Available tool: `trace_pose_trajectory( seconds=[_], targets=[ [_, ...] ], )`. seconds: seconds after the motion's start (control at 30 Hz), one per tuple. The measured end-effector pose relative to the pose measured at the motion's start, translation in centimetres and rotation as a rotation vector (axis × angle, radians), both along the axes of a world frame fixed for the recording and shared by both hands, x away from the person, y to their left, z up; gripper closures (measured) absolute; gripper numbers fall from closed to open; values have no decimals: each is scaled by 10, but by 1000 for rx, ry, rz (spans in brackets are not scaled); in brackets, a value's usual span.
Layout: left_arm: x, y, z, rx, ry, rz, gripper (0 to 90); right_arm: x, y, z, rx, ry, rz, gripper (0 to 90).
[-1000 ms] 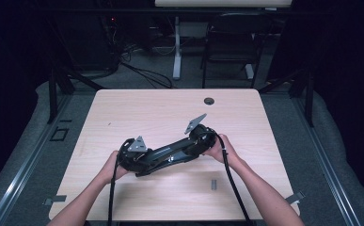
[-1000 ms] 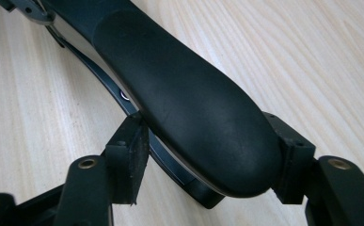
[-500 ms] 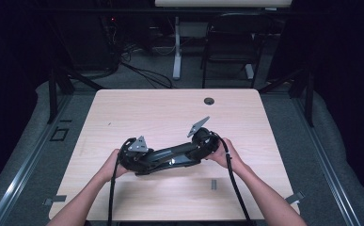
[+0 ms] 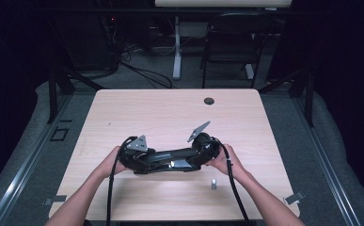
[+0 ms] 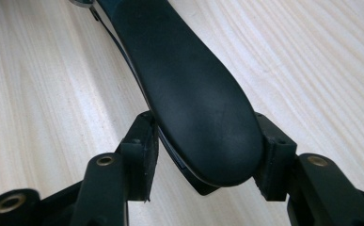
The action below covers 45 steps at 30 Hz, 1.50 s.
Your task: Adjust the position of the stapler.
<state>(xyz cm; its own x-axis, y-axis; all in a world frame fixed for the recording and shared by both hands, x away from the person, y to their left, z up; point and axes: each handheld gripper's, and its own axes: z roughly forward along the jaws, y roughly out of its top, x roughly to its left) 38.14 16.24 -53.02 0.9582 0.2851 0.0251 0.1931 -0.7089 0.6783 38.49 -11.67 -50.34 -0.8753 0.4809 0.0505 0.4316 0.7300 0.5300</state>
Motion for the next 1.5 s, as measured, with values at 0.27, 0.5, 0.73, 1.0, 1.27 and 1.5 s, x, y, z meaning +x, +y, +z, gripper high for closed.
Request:
trace_pose_trajectory(
  seconds=[0.27,0.5,0.73,1.0,1.27,1.5],
  targets=[
    [1,-1,0,1,-2,-29,418,-10,0,0,-4,0,-20,507],
    [0,0,-1,-4,-12,-29,415,-11,1,0,-4,-13,-28,502],
    [-1,2,1,-36,-11,-4,337,-12,2,1,-6,-7,-32,445],
    [-8,7,9,-78,-26,29,179,-18,-4,5,8,-17,-68,264],
    [-17,9,24,-134,-62,93,120,-27,-23,9,26,-37,-109,168],
    [-24,6,37,-198,-91,170,43,-34,-36,0,-1,-28,-132,147]
  ],
)
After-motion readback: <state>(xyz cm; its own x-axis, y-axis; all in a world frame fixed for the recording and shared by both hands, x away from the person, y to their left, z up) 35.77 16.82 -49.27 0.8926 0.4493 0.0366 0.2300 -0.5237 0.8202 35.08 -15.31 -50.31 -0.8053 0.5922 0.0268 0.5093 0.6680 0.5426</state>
